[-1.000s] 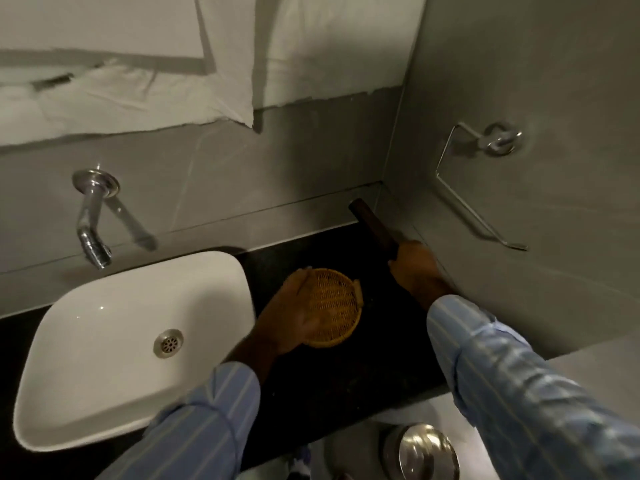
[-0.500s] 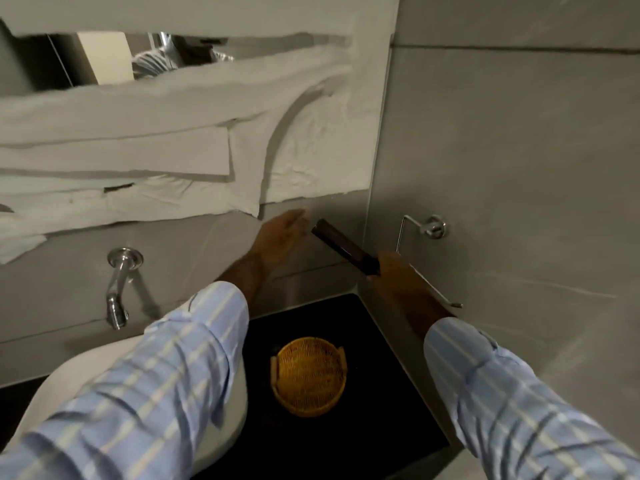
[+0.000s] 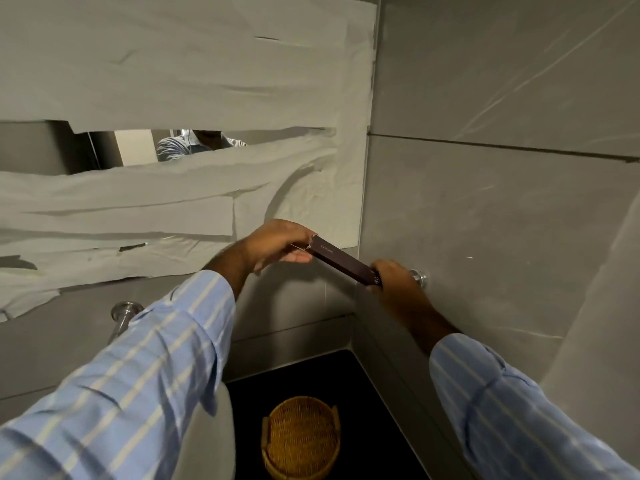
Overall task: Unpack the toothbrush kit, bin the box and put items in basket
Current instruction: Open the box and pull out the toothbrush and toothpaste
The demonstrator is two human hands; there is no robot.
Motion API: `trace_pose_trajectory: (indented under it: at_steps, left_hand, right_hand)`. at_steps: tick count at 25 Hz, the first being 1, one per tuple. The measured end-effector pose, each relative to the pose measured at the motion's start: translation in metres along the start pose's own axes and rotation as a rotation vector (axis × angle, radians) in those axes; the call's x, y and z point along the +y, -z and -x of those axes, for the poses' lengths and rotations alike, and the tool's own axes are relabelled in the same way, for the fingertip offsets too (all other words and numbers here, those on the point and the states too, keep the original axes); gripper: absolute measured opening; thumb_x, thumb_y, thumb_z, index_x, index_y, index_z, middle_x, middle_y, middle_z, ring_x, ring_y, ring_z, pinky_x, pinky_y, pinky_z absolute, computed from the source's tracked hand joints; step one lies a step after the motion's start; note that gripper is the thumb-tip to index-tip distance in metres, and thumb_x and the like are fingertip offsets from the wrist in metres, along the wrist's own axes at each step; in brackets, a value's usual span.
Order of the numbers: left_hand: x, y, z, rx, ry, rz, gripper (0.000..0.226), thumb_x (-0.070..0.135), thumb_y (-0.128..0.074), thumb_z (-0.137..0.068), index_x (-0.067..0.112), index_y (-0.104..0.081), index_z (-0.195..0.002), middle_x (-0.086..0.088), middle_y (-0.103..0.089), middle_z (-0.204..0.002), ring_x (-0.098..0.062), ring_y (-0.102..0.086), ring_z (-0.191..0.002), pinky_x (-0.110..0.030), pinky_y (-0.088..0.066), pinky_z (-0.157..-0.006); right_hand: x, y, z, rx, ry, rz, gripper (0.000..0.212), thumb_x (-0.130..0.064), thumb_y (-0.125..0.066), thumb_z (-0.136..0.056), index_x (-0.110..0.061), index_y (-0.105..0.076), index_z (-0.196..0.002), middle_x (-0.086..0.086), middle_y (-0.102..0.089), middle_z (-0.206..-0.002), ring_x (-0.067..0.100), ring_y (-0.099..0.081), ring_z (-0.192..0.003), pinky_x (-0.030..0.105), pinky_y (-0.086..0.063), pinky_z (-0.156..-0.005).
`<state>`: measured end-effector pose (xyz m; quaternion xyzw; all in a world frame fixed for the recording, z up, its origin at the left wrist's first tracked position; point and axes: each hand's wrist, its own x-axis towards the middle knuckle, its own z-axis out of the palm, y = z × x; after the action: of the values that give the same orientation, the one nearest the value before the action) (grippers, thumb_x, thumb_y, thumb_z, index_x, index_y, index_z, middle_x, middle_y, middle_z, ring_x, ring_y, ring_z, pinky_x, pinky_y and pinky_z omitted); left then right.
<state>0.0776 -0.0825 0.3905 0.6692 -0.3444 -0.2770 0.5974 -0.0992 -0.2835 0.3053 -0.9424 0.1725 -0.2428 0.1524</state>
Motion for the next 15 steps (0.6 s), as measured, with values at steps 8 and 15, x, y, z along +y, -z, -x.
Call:
trace_pose_trajectory:
  at_steps: [8, 15]
  left_hand:
    - [0.002, -0.001, -0.008, 0.055, 0.006, -0.339, 0.016, 0.006, -0.062, -0.086, -0.002, -0.074, -0.094, -0.021, -0.075, -0.094, -0.025, -0.078, -0.078, -0.03, -0.064, -0.067]
    - [-0.016, -0.01, -0.004, 0.129, -0.004, -0.225, 0.02, 0.021, -0.078, -0.082, 0.005, -0.077, -0.093, -0.017, -0.078, -0.091, -0.028, -0.078, -0.077, -0.031, -0.065, -0.066]
  right_hand:
    - [-0.005, 0.003, -0.001, -0.027, 0.008, 0.039, 0.033, -0.022, -0.065, -0.091, -0.013, -0.059, -0.122, 0.009, -0.062, -0.119, 0.024, -0.059, -0.109, 0.029, -0.044, -0.087]
    - [-0.005, -0.006, -0.002, -0.025, -0.01, -0.006, 0.041, -0.023, -0.066, -0.091, -0.007, -0.057, -0.128, 0.014, -0.062, -0.125, 0.029, -0.057, -0.115, 0.026, -0.039, -0.089]
